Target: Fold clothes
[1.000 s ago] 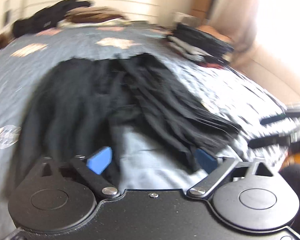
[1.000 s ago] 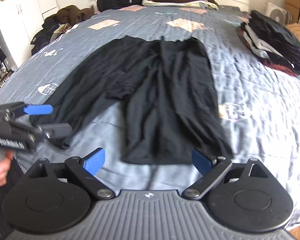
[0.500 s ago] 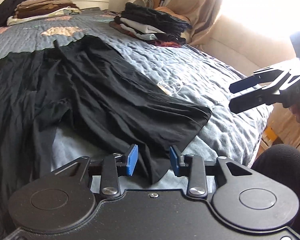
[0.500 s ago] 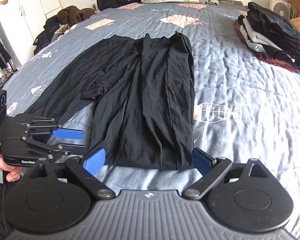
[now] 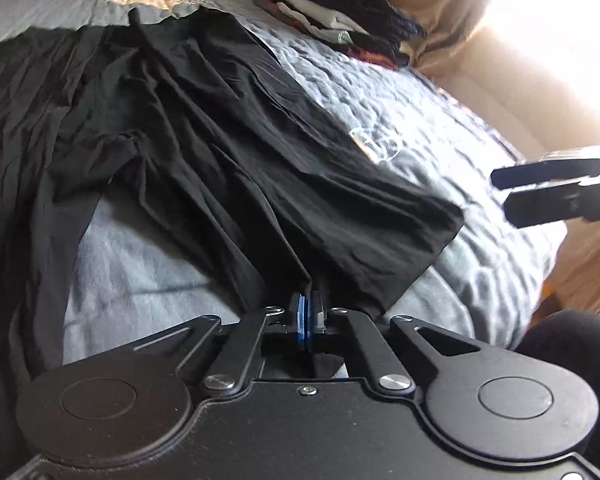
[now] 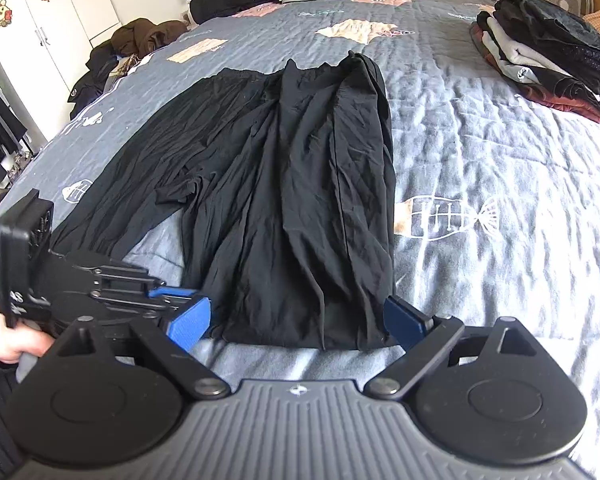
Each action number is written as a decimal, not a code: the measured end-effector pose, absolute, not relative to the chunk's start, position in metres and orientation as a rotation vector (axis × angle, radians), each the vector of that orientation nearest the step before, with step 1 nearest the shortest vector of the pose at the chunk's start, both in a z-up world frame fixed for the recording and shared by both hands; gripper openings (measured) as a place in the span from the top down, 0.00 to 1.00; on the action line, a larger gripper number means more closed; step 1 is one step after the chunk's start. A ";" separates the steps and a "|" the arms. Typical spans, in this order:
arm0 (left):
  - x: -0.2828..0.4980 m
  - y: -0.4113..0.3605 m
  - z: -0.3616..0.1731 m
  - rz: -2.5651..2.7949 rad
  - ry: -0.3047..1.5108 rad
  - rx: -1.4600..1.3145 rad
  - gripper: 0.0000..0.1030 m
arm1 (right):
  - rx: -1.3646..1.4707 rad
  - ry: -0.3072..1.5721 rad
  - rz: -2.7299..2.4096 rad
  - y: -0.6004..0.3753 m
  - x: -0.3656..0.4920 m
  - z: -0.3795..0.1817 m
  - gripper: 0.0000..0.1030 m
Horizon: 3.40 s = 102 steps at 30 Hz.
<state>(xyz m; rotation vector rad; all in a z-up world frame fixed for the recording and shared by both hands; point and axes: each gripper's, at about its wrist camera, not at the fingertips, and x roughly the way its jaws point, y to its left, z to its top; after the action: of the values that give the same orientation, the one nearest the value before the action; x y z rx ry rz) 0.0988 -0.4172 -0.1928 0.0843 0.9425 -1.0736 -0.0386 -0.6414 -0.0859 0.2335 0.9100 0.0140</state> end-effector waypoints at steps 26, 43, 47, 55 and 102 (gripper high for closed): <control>0.091 -0.335 -0.124 -0.980 0.841 0.043 0.27 | 0.264 0.881 0.004 -0.643 -0.032 -0.084 0.09; 0.158 -0.221 -0.102 -0.549 0.828 -0.004 0.14 | 0.286 0.870 0.043 -0.580 0.072 -0.081 0.09; 0.179 -0.223 -0.099 -0.545 0.802 -0.016 0.13 | 0.302 0.870 0.048 -0.575 0.117 -0.075 0.09; 0.269 -0.284 -0.074 -0.590 0.712 -0.020 0.11 | 0.328 0.873 0.101 -0.573 0.240 -0.071 0.09; 0.545 -0.381 -0.172 -0.786 0.942 0.126 0.25 | 0.381 0.961 0.051 -0.599 0.405 -0.162 0.40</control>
<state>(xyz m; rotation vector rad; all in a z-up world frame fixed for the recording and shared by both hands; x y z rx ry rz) 0.5446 -0.3814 -0.1721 0.1262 0.9422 -0.7864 0.4045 -0.5987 -0.1621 0.3806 0.9611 0.0514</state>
